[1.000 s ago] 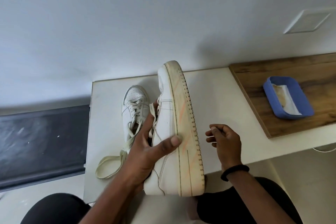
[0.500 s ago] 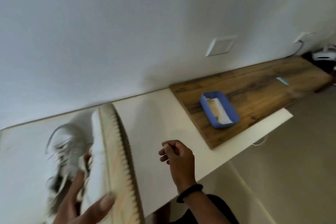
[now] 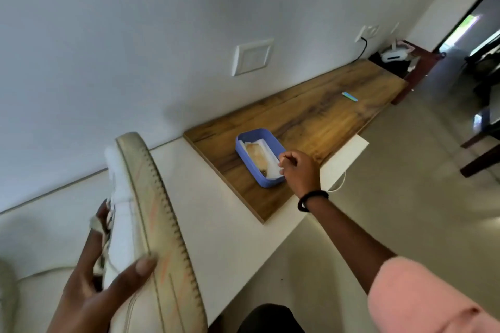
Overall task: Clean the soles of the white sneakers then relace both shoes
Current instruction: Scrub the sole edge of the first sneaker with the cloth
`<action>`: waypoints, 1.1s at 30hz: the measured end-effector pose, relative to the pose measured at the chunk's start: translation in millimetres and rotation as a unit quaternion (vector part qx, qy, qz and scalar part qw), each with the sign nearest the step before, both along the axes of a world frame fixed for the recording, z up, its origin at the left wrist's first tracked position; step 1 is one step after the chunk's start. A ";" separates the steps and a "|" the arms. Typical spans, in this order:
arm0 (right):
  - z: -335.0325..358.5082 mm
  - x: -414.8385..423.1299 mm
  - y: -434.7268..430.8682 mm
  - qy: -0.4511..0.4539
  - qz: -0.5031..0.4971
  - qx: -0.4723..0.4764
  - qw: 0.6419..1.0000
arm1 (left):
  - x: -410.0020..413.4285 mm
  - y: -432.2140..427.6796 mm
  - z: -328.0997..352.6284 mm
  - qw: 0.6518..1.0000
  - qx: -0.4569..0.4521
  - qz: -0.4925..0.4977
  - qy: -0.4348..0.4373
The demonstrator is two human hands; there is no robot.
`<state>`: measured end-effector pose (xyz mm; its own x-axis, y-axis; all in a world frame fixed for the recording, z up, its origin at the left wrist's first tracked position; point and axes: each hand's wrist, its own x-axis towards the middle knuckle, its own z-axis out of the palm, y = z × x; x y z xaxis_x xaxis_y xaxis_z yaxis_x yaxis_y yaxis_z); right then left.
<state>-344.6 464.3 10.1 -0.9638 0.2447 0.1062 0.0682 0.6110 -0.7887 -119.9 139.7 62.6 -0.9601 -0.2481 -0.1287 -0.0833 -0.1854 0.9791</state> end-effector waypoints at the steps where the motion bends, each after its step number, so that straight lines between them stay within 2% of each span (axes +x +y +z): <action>1: -0.5 -12.1 1.3 -0.021 0.017 0.018 0.999 | -10.6 6.0 1.4 1.000 0.001 -0.023 0.006; 7: 1.2 -66.5 -6.4 -0.158 0.108 0.091 0.977 | -65.6 42.3 13.2 0.996 0.063 -0.045 0.034; 9: 5.0 -76.7 -9.8 -0.201 0.170 0.144 0.954 | -79.6 47.5 13.1 0.995 0.074 -0.056 0.033; 11: 8.3 -83.5 -13.9 -0.227 0.219 0.239 0.918 | -90.9 50.2 12.3 0.994 0.082 -0.069 0.034; 14: 5.3 -86.0 -17.5 -0.209 0.241 0.332 0.888 | -101.3 58.3 15.1 0.994 0.070 -0.077 0.041; 21: -8.4 -75.9 -21.6 -0.092 0.222 0.419 0.875 | -104.9 67.6 15.8 0.992 0.079 -0.095 0.031; 23: -7.7 -73.6 -21.9 -0.069 0.198 0.397 0.894 | -101.1 65.2 16.1 0.992 0.080 -0.092 0.032; 27: 9.5 -67.5 -17.2 -0.037 0.106 0.190 0.975 | -92.0 54.4 18.1 0.994 0.074 -0.081 0.029; 30: 38.3 -41.2 -27.5 -0.015 0.123 0.064 0.990 | -79.8 41.0 22.5 0.995 0.059 -0.077 0.033; 33: 67.1 3.3 -52.6 -0.007 0.171 -0.066 0.983 | -57.4 23.0 28.1 0.996 0.046 -0.062 0.042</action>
<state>-341.3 411.7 77.2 -0.9931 -0.0838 0.0817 -0.1126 0.4928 -0.8628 -177.3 162.7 90.7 -0.9910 -0.1175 -0.0636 -0.0302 -0.2672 0.9632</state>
